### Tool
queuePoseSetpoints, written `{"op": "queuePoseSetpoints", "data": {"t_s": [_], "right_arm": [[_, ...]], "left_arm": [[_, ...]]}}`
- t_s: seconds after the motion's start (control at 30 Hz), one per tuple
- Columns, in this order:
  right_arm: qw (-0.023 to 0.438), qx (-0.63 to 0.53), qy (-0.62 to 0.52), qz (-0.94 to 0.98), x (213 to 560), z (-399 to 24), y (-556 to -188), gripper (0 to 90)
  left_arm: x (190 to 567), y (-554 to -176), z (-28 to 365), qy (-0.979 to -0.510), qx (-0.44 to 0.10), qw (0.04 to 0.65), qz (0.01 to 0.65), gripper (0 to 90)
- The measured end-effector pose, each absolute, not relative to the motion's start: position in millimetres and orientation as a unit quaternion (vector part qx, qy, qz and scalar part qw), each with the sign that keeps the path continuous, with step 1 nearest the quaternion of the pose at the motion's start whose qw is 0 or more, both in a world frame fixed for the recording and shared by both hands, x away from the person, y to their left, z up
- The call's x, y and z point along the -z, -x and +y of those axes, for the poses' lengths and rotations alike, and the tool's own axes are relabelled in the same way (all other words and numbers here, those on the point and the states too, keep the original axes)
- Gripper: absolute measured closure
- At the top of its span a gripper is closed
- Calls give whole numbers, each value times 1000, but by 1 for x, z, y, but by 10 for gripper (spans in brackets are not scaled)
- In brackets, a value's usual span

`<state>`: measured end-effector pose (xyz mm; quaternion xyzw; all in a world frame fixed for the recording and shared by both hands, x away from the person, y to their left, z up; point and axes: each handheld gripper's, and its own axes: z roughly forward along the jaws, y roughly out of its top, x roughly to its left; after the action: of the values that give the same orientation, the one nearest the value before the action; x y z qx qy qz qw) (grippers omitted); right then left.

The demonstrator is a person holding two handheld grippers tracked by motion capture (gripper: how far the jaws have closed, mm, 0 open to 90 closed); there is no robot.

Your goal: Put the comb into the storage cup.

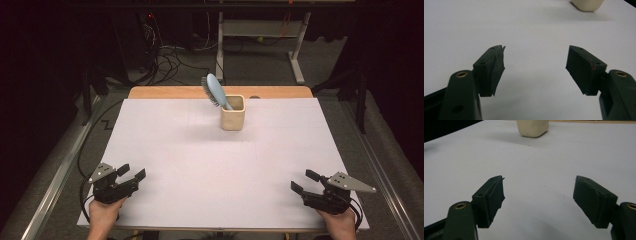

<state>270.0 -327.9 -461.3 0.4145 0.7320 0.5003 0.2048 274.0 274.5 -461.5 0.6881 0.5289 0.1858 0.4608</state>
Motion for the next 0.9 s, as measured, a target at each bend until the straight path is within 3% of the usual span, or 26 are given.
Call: {"op": "queuePoseSetpoints", "data": {"t_s": [0.9], "right_arm": [[205, -501, -413, 732, 461, -327, -269, 249]], "left_arm": [[471, -264, 272, -686, -191, 457, 533, 311]]}}
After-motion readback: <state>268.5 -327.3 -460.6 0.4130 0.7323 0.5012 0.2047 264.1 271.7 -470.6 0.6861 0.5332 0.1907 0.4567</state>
